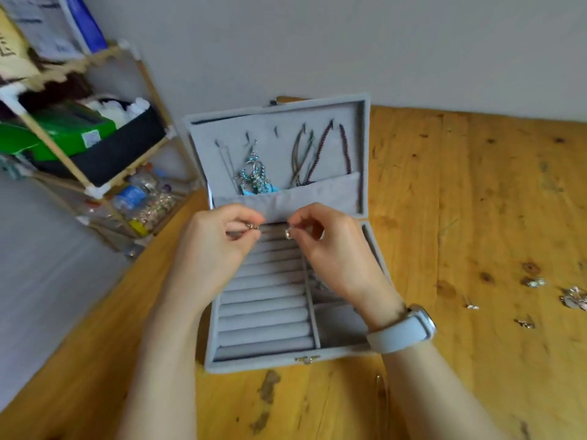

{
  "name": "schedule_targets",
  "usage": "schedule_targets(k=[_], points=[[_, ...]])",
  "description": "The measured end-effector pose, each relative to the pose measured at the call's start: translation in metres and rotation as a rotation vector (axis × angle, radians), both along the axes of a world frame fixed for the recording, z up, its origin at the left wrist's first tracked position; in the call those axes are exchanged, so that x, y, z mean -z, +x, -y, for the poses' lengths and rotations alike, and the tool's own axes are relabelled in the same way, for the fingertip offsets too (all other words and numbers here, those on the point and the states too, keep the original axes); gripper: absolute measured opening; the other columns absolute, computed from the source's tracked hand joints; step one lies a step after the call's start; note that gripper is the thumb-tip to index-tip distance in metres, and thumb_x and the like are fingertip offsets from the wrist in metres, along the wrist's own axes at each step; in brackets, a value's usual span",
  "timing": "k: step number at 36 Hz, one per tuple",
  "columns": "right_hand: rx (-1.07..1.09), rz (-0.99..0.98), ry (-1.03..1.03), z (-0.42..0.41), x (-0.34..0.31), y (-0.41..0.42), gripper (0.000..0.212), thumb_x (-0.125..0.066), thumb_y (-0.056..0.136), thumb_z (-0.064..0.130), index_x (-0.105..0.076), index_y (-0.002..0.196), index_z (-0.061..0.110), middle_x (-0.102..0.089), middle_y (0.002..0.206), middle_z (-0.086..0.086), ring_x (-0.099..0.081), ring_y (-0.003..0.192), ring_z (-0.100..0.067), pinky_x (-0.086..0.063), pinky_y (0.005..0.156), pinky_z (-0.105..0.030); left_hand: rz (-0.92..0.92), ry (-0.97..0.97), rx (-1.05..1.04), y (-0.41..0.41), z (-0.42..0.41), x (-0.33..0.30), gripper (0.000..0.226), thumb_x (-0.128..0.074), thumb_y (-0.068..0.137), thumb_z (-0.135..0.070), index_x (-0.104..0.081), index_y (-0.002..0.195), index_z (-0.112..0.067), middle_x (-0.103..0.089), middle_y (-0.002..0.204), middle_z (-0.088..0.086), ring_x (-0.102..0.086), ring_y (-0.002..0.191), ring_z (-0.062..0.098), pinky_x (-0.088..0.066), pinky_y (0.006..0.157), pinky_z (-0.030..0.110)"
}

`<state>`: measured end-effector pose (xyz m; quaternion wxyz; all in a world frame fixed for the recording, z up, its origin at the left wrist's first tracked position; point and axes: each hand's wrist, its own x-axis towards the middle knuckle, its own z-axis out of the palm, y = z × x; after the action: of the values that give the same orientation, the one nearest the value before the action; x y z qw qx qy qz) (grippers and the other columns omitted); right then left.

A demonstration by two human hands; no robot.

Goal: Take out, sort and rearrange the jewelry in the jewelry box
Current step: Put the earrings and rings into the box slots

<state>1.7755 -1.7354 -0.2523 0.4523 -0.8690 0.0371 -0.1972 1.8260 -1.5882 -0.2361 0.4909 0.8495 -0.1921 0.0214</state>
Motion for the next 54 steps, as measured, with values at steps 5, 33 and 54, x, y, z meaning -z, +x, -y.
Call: schedule_targets(k=[5, 33, 54], points=[[-0.024, -0.070, -0.106, -0.008, 0.014, 0.003, 0.012, -0.062, 0.082, 0.011, -0.067, 0.091, 0.016, -0.070, 0.090, -0.002, -0.060, 0.089, -0.024, -0.046, 0.082, -0.036, -0.059, 0.044, 0.024, 0.001, -0.004, 0.007, 0.037, -0.065, 0.079, 0.002, -0.062, 0.073, -0.034, -0.065, 0.070, -0.015, -0.061, 0.060, -0.004, -0.049, 0.070, 0.014], [0.031, -0.132, -0.095, -0.006, 0.017, 0.002, 0.017, -0.062, 0.083, 0.015, -0.067, 0.098, 0.021, -0.060, 0.080, 0.012, -0.054, 0.088, -0.015, -0.046, 0.082, -0.035, 0.046, 0.328, 0.065, -0.001, 0.012, 0.021, 0.018, -0.069, 0.078, -0.006, -0.070, 0.089, -0.020, -0.054, 0.069, -0.019, -0.052, 0.063, -0.010, -0.037, 0.064, 0.000], [0.040, -0.107, -0.093, -0.006, 0.018, 0.001, 0.007, -0.063, 0.082, 0.016, -0.066, 0.088, 0.019, -0.057, 0.077, 0.005, -0.054, 0.084, -0.015, -0.043, 0.080, -0.033, 0.111, 0.365, -0.034, -0.005, 0.017, 0.018, 0.019, -0.072, 0.077, -0.010, -0.071, 0.096, -0.014, -0.060, 0.073, -0.007, -0.057, 0.070, 0.008, -0.036, 0.069, 0.011]])
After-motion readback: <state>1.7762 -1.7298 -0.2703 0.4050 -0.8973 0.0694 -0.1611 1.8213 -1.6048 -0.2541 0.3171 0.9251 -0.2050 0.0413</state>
